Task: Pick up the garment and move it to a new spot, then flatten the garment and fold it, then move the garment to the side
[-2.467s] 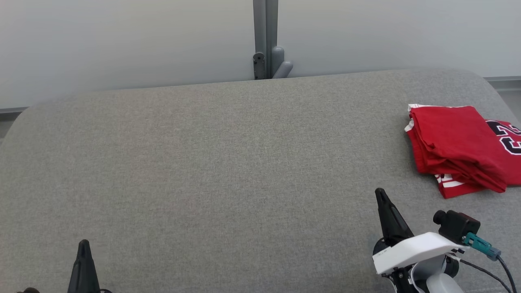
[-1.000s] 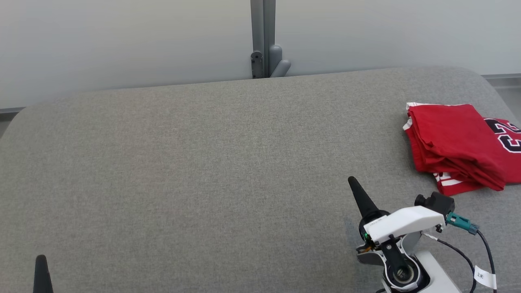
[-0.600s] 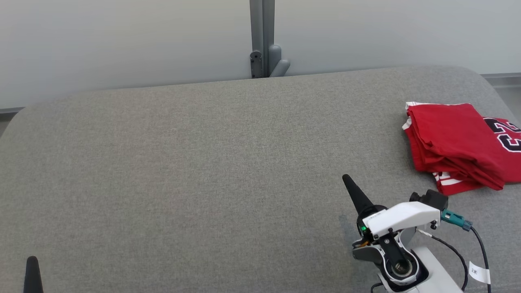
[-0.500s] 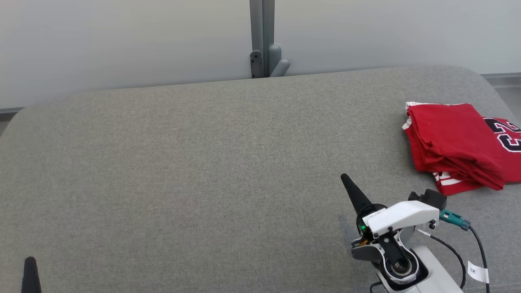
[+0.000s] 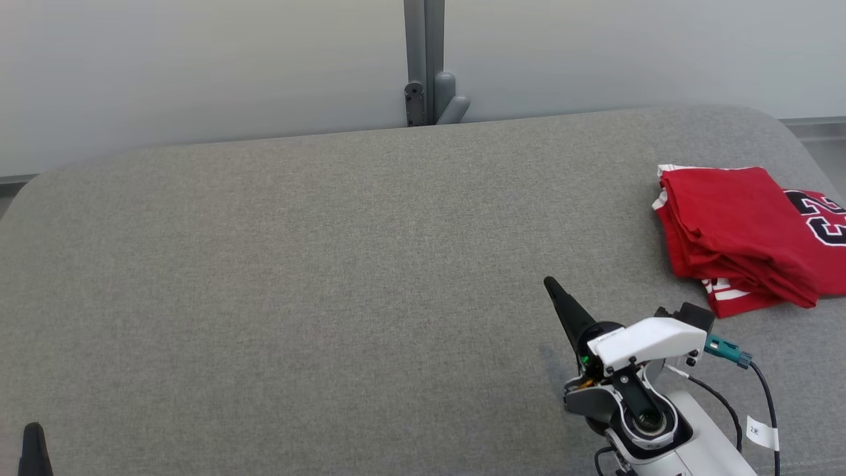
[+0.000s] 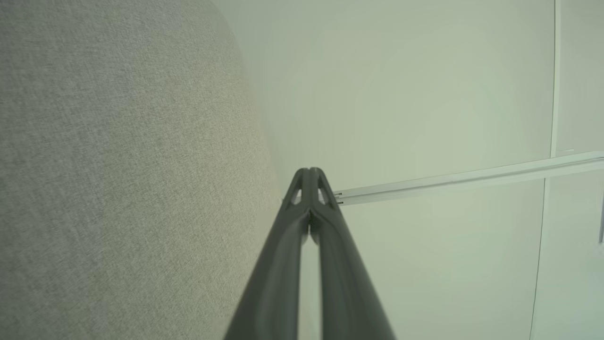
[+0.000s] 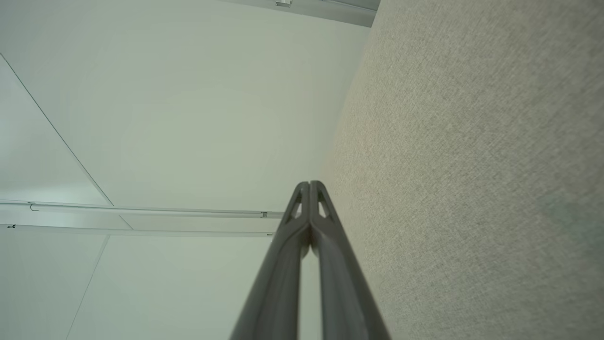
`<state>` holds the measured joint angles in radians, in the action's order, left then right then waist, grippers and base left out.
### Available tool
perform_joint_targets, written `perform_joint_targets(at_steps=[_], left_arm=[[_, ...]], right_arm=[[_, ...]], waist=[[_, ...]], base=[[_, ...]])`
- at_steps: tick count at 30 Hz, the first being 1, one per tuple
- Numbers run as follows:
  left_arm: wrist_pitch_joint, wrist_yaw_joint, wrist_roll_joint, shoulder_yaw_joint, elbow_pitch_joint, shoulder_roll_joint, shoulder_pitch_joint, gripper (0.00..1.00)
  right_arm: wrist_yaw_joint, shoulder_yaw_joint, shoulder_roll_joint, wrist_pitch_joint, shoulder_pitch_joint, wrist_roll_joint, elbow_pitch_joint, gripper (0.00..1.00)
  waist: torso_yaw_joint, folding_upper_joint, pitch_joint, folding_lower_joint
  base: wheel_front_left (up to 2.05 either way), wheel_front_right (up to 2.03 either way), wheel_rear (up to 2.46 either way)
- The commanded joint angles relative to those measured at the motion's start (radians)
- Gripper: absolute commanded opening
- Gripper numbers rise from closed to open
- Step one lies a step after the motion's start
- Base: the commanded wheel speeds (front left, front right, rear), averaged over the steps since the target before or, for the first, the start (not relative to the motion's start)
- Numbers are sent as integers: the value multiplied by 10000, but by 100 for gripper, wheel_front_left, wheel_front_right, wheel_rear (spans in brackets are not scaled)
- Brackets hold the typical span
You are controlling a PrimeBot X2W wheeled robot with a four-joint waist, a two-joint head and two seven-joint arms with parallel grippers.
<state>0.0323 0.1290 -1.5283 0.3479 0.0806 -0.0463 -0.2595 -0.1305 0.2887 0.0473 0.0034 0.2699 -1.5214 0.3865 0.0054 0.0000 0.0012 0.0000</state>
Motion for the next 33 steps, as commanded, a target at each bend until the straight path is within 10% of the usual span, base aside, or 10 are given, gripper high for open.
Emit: perform_joint_targets(at_steps=[1, 33], left_arm=[[76, 26, -316, 98, 102, -61, -142, 0], [445, 32, -2067, 510, 379, -66, -345, 0]], right_arm=[[-5, 59, 41, 76, 204, -301, 50, 0], [-4, 351, 48, 413, 637, -2067, 469, 0]], waist=[[-3, 0, 2, 0], [-43, 0, 25, 0]], base=[[0, 0, 0], [0, 0, 0]])
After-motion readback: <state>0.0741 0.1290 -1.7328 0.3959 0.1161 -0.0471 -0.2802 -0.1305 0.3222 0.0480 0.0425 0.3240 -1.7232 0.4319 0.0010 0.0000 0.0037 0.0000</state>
